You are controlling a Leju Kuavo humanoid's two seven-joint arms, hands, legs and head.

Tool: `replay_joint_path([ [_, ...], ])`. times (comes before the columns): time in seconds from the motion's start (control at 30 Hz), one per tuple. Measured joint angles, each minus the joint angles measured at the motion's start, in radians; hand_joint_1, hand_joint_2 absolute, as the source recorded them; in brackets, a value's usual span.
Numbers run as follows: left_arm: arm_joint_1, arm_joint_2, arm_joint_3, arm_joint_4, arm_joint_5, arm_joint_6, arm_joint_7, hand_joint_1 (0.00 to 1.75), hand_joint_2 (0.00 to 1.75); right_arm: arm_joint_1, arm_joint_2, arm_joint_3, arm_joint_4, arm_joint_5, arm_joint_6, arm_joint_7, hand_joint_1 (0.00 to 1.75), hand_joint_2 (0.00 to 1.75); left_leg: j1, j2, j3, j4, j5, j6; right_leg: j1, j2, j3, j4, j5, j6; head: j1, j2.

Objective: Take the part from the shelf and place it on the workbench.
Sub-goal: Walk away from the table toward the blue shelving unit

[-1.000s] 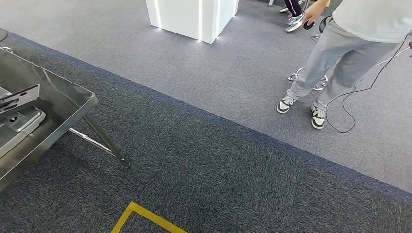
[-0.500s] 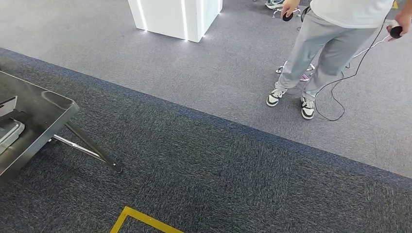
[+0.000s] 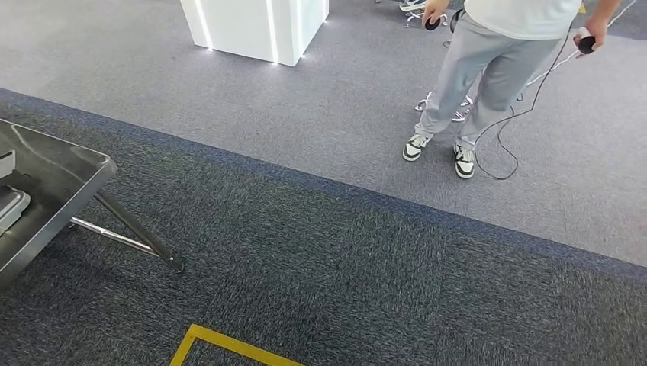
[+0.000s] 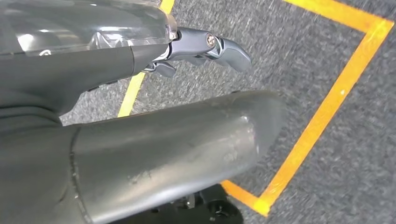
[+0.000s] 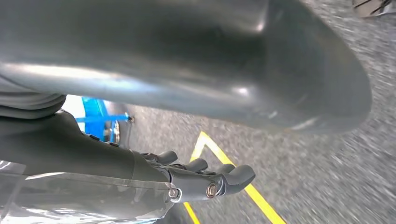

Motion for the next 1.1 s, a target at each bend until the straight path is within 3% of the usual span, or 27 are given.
replay_joint_path([
  [0.03, 0.0, 0.0, 0.0, 0.0, 0.0, 0.0, 0.0, 0.0, 0.0, 0.0, 0.0, 0.0, 0.0, 0.0, 0.0, 0.0, 0.0, 0.0, 0.0, 0.005, -0.008, 0.004, 0.003, -0.003, -0.003, -0.003, 0.021, -0.02, 0.015, 0.003, 0.0, 0.0],
  [0.13, -0.001, 0.0, 0.0, 0.0, 0.0, -0.001, 0.0, 0.0, 0.0, -0.001, 0.0, 0.0, 0.0, 0.0, 0.0, 0.0, 0.0, 0.0, 0.002, 0.018, -0.025, 0.018, 0.009, -0.014, -0.006, -0.025, 0.15, -0.217, 0.083, 0.003, 0.0, 0.0],
  [0.2, -0.002, 0.0, 0.0, 0.0, 0.0, -0.001, -0.001, 0.0, 0.0, -0.001, 0.0, 0.0, 0.0, 0.0, 0.0, 0.0, 0.0, 0.0, 0.001, 0.023, -0.029, 0.025, 0.013, -0.024, 0.0, -0.033, 0.18, -0.275, 0.099, -0.01, -0.001, 0.0],
  [0.27, -0.003, 0.0, 0.0, 0.0, 0.0, -0.001, -0.001, 0.0, 0.0, -0.002, 0.0, 0.0, 0.0, 0.0, 0.0, 0.0, 0.0, 0.0, 0.001, 0.027, -0.032, 0.027, 0.02, -0.036, 0.003, -0.027, 0.171, -0.277, 0.11, -0.026, -0.003, 0.0],
  [0.33, -0.003, 0.0, 0.0, 0.0, 0.0, -0.001, 0.0, 0.0, 0.0, -0.003, 0.0, 0.0, 0.0, 0.001, 0.0, 0.0, 0.0, 0.0, 0.004, 0.018, -0.048, 0.052, -0.008, -0.048, 0.0, -0.023, 0.157, -0.283, 0.123, -0.042, -0.004, 0.0],
  [0.43, -0.001, 0.0, 0.0, 0.0, -0.001, 0.0, 0.003, 0.0, 0.0, -0.005, -0.001, 0.0, 0.0, 0.001, 0.001, 0.0, 0.0, 0.0, 0.008, -0.009, -0.1, 0.21, -0.14, -0.056, 0.002, -0.016, 0.124, -0.285, 0.151, -0.057, -0.008, 0.0],
  [0.47, 0.0, 0.0, 0.0, 0.0, -0.001, 0.0, 0.003, 0.0, 0.0, -0.004, -0.001, 0.0, 0.0, 0.001, 0.001, 0.0, 0.0, 0.0, 0.009, -0.012, -0.113, 0.268, -0.17, -0.057, 0.004, -0.012, 0.112, -0.284, 0.16, -0.059, -0.008, 0.0],
  [0.5, 0.0, 0.0, 0.0, 0.0, -0.002, 0.0, 0.003, 0.0, 0.0, -0.003, -0.001, 0.0, 0.0, 0.001, 0.001, 0.0, 0.0, 0.0, 0.009, -0.013, -0.113, 0.303, -0.179, -0.057, 0.006, -0.008, 0.099, -0.283, 0.168, -0.058, -0.008, 0.0],
  [0.53, 0.0, 0.0, 0.0, 0.0, -0.002, 0.0, 0.003, 0.0, 0.0, -0.003, -0.001, 0.0, 0.0, 0.002, 0.002, 0.0, 0.0, 0.0, 0.009, -0.014, -0.097, 0.301, -0.167, -0.056, 0.008, -0.003, 0.088, -0.282, 0.176, -0.057, -0.008, 0.0],
  [0.57, 0.0, 0.0, 0.0, 0.0, -0.003, 0.001, 0.003, 0.0, 0.0, -0.003, -0.001, 0.0, 0.0, 0.002, 0.002, 0.0, 0.0, 0.0, 0.009, -0.015, -0.061, 0.26, -0.138, -0.052, 0.009, 0.003, 0.078, -0.281, 0.183, -0.055, -0.008, 0.0],
  [0.63, -0.001, 0.0, 0.0, 0.0, -0.005, 0.004, 0.005, 0.0, 0.0, -0.003, 0.001, 0.0, 0.0, 0.004, 0.003, 0.0, 0.0, 0.0, 0.007, -0.031, 0.041, 0.113, -0.092, -0.041, 0.011, 0.014, 0.063, -0.277, 0.196, -0.049, -0.009, 0.0],
  [0.7, -0.002, 0.001, 0.0, 0.0, -0.008, 0.004, 0.008, 0.0, 0.0, -0.003, 0.002, 0.0, 0.0, 0.006, 0.003, -0.001, 0.0, 0.0, 0.003, -0.046, 0.105, 0.006, -0.091, -0.033, 0.012, 0.022, 0.056, -0.273, 0.208, -0.039, -0.009, 0.0],
  [0.8, -0.003, 0.0, 0.0, 0.0, -0.011, -0.001, 0.008, 0.0, 0.0, -0.002, 0.002, 0.0, 0.0, 0.007, 0.003, -0.003, 0.0, 0.0, 0.001, -0.038, 0.11, -0.024, -0.088, -0.025, 0.01, 0.028, 0.051, -0.272, 0.221, -0.02, -0.008, 0.0],
  [0.83, -0.002, 0.0, 0.0, 0.0, -0.011, -0.004, 0.008, 0.0, 0.0, -0.001, 0.002, -0.001, 0.0, 0.007, 0.003, -0.003, 0.0, 0.0, 0.002, -0.032, 0.107, -0.028, -0.08, -0.019, 0.008, 0.024, 0.043, -0.258, 0.209, -0.015, -0.006, 0.0],
  [0.87, -0.002, 0.0, 0.0, 0.0, -0.011, -0.006, 0.008, 0.0, 0.0, -0.001, 0.002, -0.001, 0.0, 0.007, 0.003, -0.003, 0.0, 0.0, 0.004, -0.026, 0.102, -0.032, -0.072, -0.013, 0.008, 0.018, 0.029, -0.224, 0.183, -0.012, -0.003, 0.0],
  [0.97, 0.002, 0.0, 0.0, 0.0, -0.011, -0.009, 0.011, 0.0, 0.0, -0.001, 0.002, -0.001, 0.0, 0.008, 0.004, -0.003, 0.0, 0.0, 0.002, -0.007, 0.083, -0.031, -0.057, -0.005, 0.003, 0.003, -0.041, -0.04, 0.069, -0.002, 0.003, 0.0],
  [1.0, 0.004, 0.0, 0.0, 0.0, -0.011, -0.009, 0.014, 0.0, 0.0, 0.0, 0.002, -0.001, 0.0, 0.009, 0.005, -0.003, 0.0, 0.0, 0.001, 0.0, 0.078, -0.03, -0.055, -0.006, 0.001, 0.001, -0.049, -0.002, 0.054, 0.001, 0.003, 0.0],
  [1.03, 0.004, 0.0, 0.0, 0.0, -0.011, -0.009, 0.016, 0.0, 0.0, 0.001, 0.002, -0.001, 0.0, 0.009, 0.006, -0.003, 0.0, 0.0, 0.001, 0.006, 0.074, -0.027, -0.053, -0.007, -0.001, -0.002, -0.038, -0.001, 0.058, 0.003, 0.003, 0.0],
  [1.1, 0.004, 0.0, 0.0, 0.0, -0.01, -0.01, 0.017, 0.0, 0.0, 0.002, 0.002, -0.001, 0.001, 0.01, 0.008, -0.004, 0.0, 0.0, 0.002, 0.015, 0.072, -0.022, -0.054, -0.013, -0.004, -0.013, 0.039, -0.106, 0.107, 0.004, 0.003, 0.0],
])
